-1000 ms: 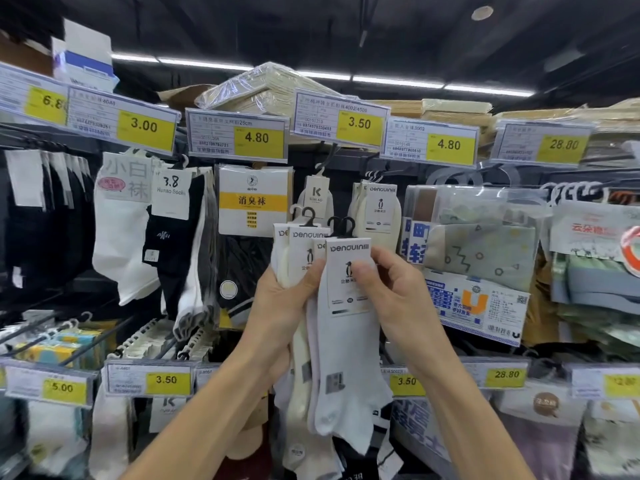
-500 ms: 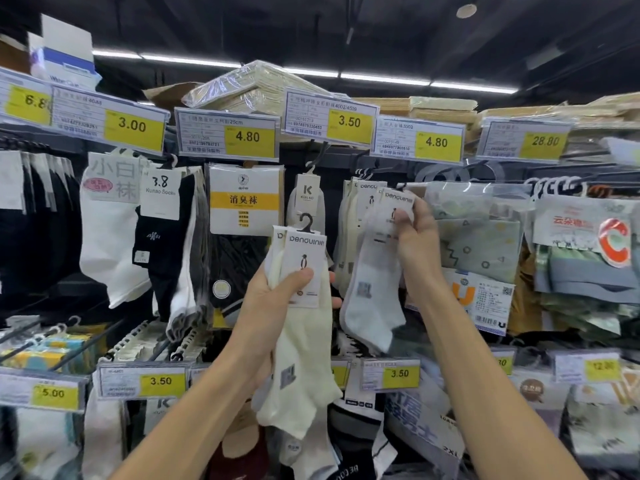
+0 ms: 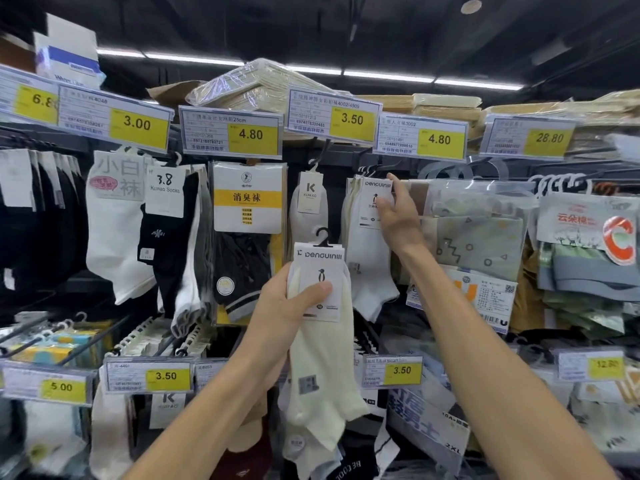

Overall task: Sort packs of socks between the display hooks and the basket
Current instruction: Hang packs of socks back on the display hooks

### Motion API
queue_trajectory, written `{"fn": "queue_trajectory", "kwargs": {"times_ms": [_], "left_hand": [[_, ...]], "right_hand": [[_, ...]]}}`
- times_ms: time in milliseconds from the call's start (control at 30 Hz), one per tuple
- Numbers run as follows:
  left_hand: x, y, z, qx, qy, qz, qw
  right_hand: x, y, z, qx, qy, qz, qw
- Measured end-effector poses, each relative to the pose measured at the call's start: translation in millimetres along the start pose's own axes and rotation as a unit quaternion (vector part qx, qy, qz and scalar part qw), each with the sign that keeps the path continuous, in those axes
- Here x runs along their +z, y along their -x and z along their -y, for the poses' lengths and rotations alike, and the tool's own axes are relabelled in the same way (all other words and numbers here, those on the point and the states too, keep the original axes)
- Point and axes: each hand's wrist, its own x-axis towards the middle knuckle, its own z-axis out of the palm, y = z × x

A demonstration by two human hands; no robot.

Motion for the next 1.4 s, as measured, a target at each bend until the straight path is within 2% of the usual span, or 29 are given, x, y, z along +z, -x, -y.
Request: {"fn": "queue_trajectory", "kwargs": {"times_ms": [167, 233, 267, 333, 367, 433, 467, 533, 633, 733, 800, 833, 900, 967, 1233, 1400], "left_hand": [[3, 1, -1, 0.009, 0.008, 0.008, 1.0], [3, 0, -1, 0.018, 0.003, 0.007, 1.0], [3, 0, -2, 0.024, 0.0, 0.004, 1.0], [3, -2, -3, 0.038, -0.007, -0.006, 0.999], [3, -3, -3, 0.046, -0.014, -0.012, 0.999], [5, -4, -4, 0.065, -0.03, -0.021, 0.997], [7, -4, -4, 0.076, -0.042, -0.026, 0.996], [10, -5, -4, 0.099, -0.068, -0.032, 0.992], [12, -4, -2, 0.113, -0.092, -0.008, 0.989], [7, -3, 8, 0.077, -0.131, 0.024, 0.988], [1, 1, 18, 0.055, -0.255, 0.027, 0.965], [-2, 5, 24, 0.058, -0.336, 0.03, 0.94], [-4, 14, 35, 0.102, -0.496, 0.033, 0.862], [-2, 19, 40, 0.149, -0.588, 0.032, 0.795], [-1, 22, 49, 0.218, -0.669, 0.047, 0.709], [-1, 21, 49, 0.213, -0.685, 0.058, 0.694]], "right_hand": [[-7, 8, 11, 0.028, 0.045, 0.022, 0.998], [-7, 25, 20, 0.034, 0.089, -0.003, 0.995], [-8, 40, 26, 0.01, 0.093, -0.03, 0.995], [-8, 76, 38, -0.063, 0.038, -0.052, 0.996], [-9, 94, 43, -0.079, -0.014, -0.025, 0.996], [-10, 124, 54, -0.061, -0.118, 0.08, 0.988], [-11, 133, 56, -0.05, -0.145, 0.123, 0.981], [-11, 141, 59, -0.051, -0.158, 0.157, 0.974], [-14, 138, 57, -0.051, -0.18, 0.137, 0.973], [-20, 127, 50, -0.003, -0.231, 0.083, 0.97], [-26, 114, 41, 0.031, -0.254, 0.012, 0.967], [-28, 105, 37, 0.042, -0.25, -0.023, 0.967], [-30, 85, 29, 0.053, -0.228, -0.071, 0.97], [-29, 66, 25, 0.053, -0.195, -0.09, 0.975], [-13, 16, 15, 0.033, -0.043, -0.035, 0.998], [-5, 7, 13, 0.027, 0.005, -0.027, 0.999]]}}
